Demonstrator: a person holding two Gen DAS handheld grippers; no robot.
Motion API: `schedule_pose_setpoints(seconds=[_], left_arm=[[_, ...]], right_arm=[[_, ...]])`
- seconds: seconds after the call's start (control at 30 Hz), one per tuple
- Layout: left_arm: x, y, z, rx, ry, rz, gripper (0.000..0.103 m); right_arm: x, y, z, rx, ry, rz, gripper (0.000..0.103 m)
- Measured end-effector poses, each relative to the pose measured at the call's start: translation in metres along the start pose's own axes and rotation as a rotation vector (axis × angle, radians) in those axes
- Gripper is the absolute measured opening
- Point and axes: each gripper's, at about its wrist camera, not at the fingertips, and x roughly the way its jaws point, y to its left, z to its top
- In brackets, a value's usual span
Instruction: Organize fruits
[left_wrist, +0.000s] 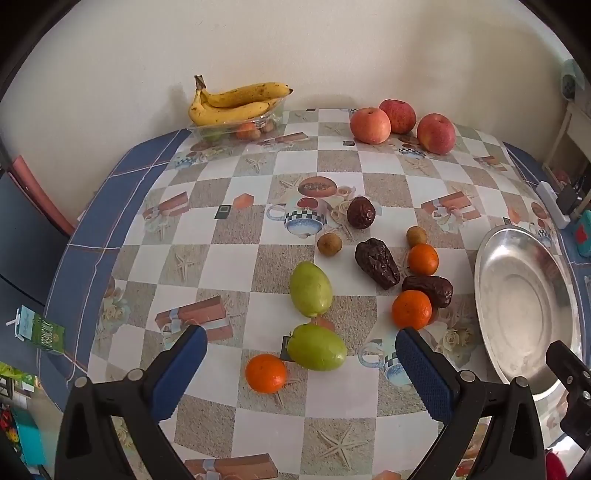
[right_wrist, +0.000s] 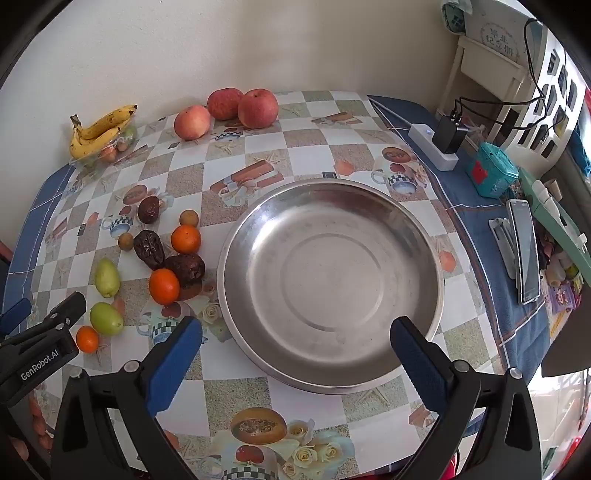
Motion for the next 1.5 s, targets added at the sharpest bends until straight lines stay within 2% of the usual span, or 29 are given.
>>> schedule_pose_setpoints(seconds=[0.4,1.5], left_arm=[[0.006,0.007,-0.004,-0.040,0.045,-0.008,0.103],[0.013,0.013,-0.006,-0.075,0.087,-0.019,0.103]], right_arm=[[0.000,0.000,0.000,-0.001,0.001,0.001,0.102],[0.002,0.002,-0.003,-0.004,0.009,0.005,0.102]])
